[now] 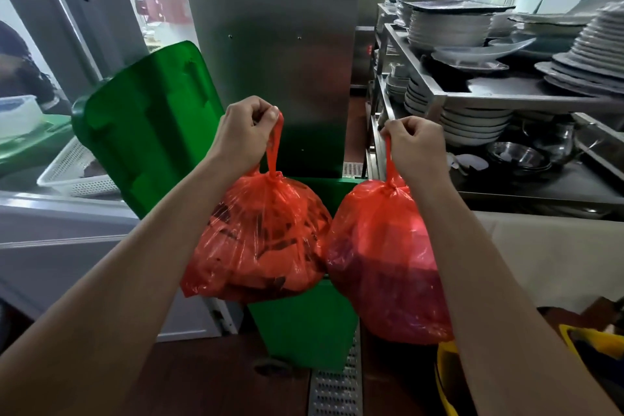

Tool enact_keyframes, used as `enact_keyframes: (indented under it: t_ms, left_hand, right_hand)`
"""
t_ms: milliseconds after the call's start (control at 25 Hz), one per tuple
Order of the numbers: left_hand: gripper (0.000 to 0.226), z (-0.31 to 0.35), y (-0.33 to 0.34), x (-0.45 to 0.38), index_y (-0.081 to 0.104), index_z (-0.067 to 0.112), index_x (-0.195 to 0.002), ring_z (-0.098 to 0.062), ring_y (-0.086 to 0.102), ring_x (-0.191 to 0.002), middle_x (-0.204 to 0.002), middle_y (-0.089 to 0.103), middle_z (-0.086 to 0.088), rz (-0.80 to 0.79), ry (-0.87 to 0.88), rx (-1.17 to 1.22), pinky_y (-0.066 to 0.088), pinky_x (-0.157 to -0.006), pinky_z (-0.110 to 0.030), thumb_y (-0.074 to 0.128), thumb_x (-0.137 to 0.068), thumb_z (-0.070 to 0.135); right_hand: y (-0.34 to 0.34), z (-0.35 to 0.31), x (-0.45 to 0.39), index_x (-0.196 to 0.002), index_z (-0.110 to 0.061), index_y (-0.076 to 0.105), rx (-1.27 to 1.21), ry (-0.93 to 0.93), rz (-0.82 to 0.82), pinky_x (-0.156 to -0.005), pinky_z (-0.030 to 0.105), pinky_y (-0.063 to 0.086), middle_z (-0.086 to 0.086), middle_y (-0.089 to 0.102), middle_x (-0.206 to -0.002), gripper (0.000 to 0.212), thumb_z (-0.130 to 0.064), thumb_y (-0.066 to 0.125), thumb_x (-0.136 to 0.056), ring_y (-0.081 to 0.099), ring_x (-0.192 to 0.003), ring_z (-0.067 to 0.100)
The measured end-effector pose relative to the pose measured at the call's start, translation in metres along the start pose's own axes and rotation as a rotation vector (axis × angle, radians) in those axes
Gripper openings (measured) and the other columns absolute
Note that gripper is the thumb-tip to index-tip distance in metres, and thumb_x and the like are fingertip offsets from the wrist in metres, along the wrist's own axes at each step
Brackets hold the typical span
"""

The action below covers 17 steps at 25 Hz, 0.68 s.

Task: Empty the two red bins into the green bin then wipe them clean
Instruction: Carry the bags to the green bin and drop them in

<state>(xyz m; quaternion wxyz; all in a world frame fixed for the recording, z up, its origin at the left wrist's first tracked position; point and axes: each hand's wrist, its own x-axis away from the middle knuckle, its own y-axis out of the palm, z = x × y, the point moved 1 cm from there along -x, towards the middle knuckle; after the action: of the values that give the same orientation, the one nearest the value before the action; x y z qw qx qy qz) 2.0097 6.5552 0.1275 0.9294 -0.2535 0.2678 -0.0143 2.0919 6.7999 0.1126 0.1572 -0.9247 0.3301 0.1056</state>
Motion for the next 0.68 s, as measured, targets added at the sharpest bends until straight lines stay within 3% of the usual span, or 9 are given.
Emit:
enact_keyframes:
  t_ms: [200, 400, 680]
  left_hand:
    - [0.015, -0.037, 0.010, -0.038, 0.067, 0.026, -0.088, -0.023, 0.071, -0.078, -0.081, 0.070, 0.001, -0.044, -0.026, 0.047, 0.060, -0.079, -0.048, 0.060, -0.101, 0.026]
    - [0.015, -0.073, 0.026, -0.084, 0.065, 0.030, -0.088, -0.023, 0.070, -0.084, -0.083, 0.069, 0.003, -0.108, -0.012, 0.044, 0.059, -0.084, -0.050, 0.060, -0.101, 0.026]
    - [0.012, -0.124, 0.049, -0.126, 0.072, 0.025, -0.094, -0.019, 0.072, -0.086, -0.092, 0.073, 0.001, -0.175, -0.072, 0.103, 0.061, -0.085, -0.046, 0.062, -0.100, 0.025]
  right_hand:
    - [0.042, 0.004, -0.029, -0.076, -0.018, 0.070, 0.072, 0.027, -0.051, -0.047, 0.021, 0.032, -0.016, 0.049, -0.041, 0.020, -0.023, 0.059, -0.091, 0.044, -0.040, 0.003]
    - [0.077, 0.001, -0.068, -0.076, -0.020, 0.070, 0.088, 0.009, 0.034, -0.056, 0.027, 0.041, -0.008, 0.062, -0.063, 0.016, -0.024, 0.061, -0.089, 0.054, -0.056, 0.006]
    - [0.098, -0.007, -0.110, -0.076, -0.018, 0.070, 0.130, -0.019, 0.133, -0.052, 0.019, 0.039, -0.010, 0.059, -0.060, 0.017, -0.022, 0.060, -0.089, 0.051, -0.049, -0.001]
